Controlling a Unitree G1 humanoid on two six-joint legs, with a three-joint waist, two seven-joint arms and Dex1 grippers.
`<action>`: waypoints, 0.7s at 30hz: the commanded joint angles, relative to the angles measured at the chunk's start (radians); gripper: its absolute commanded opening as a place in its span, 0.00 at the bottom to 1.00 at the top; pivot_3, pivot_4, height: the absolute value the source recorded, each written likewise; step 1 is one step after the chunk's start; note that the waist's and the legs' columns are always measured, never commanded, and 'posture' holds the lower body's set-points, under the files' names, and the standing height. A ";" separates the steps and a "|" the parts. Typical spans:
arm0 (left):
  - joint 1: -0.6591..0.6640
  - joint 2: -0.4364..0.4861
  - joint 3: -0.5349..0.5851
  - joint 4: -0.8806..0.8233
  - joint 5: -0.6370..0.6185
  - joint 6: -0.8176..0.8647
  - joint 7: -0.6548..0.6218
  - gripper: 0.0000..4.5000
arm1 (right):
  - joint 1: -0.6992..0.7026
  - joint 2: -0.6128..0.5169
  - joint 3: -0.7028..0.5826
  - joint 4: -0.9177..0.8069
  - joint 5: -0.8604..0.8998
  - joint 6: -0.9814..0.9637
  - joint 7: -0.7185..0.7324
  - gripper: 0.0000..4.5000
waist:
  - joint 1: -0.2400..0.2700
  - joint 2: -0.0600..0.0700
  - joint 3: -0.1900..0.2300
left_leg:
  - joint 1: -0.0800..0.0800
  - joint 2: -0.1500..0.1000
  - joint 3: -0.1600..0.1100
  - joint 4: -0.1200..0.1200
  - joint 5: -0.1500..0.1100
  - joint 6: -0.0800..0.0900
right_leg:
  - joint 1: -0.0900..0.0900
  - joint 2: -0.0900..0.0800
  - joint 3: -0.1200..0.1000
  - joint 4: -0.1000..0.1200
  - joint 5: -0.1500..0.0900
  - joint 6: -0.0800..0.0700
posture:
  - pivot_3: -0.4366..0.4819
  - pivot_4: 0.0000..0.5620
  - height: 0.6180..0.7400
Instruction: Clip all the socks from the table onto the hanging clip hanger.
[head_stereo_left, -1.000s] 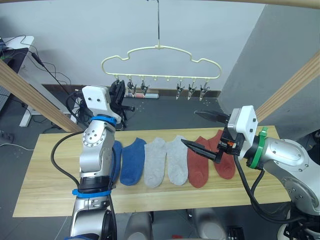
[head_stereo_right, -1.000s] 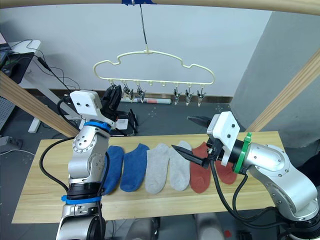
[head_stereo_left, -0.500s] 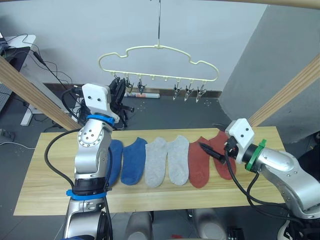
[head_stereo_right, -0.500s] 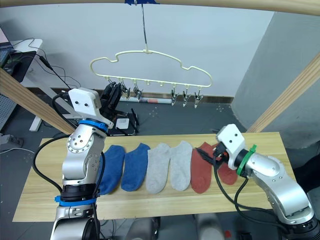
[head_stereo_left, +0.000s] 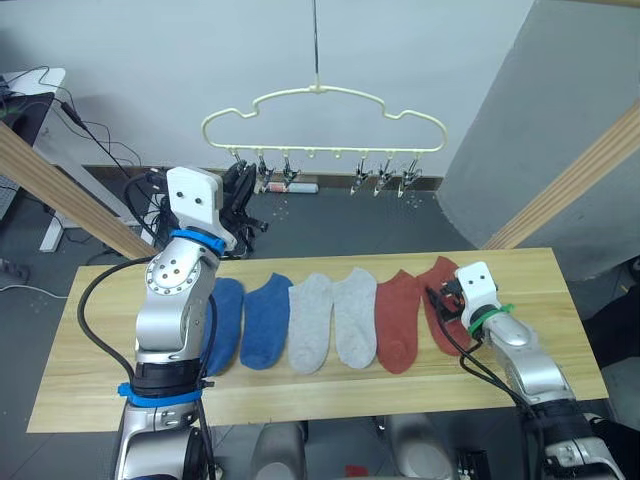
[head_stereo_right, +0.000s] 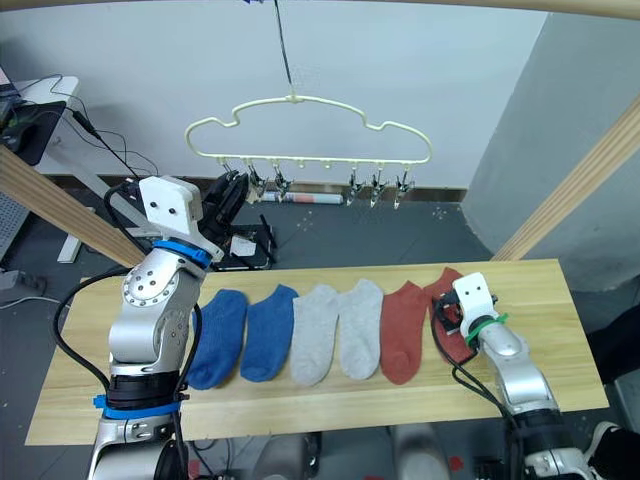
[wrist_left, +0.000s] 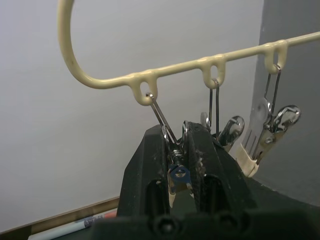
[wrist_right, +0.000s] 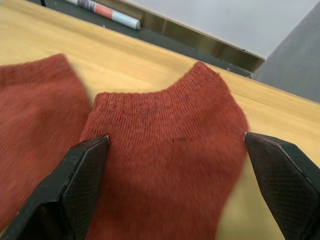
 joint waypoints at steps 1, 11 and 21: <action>-0.004 0.012 0.015 -0.058 -0.013 0.005 -0.002 0.05 | -0.047 0.012 -0.021 0.106 -0.013 -0.091 0.017 1.00 | 0.000 0.000 0.001 | 0.000 0.000 0.000 0.000 0.000 0.000 | 0.000 0.000 0.000 0.000 0.000 0.000 | 0.32 0.65 1.00; 0.003 0.021 0.017 -0.060 -0.013 0.013 -0.008 0.05 | -0.119 0.044 -0.074 0.260 0.006 -0.009 0.015 0.80 | 0.003 0.000 0.001 | 0.000 0.000 0.000 0.000 0.000 0.000 | 0.000 -0.001 0.000 0.000 0.001 0.000 | 0.34 0.64 1.00; 0.024 0.020 0.018 -0.068 -0.019 0.015 -0.013 0.05 | 0.046 -0.014 -0.063 0.057 0.007 0.079 0.131 0.01 | 0.009 0.000 0.001 | 0.000 -0.001 -0.001 0.000 0.000 0.000 | 0.001 -0.003 0.000 -0.001 0.001 0.000 | 0.33 0.63 1.00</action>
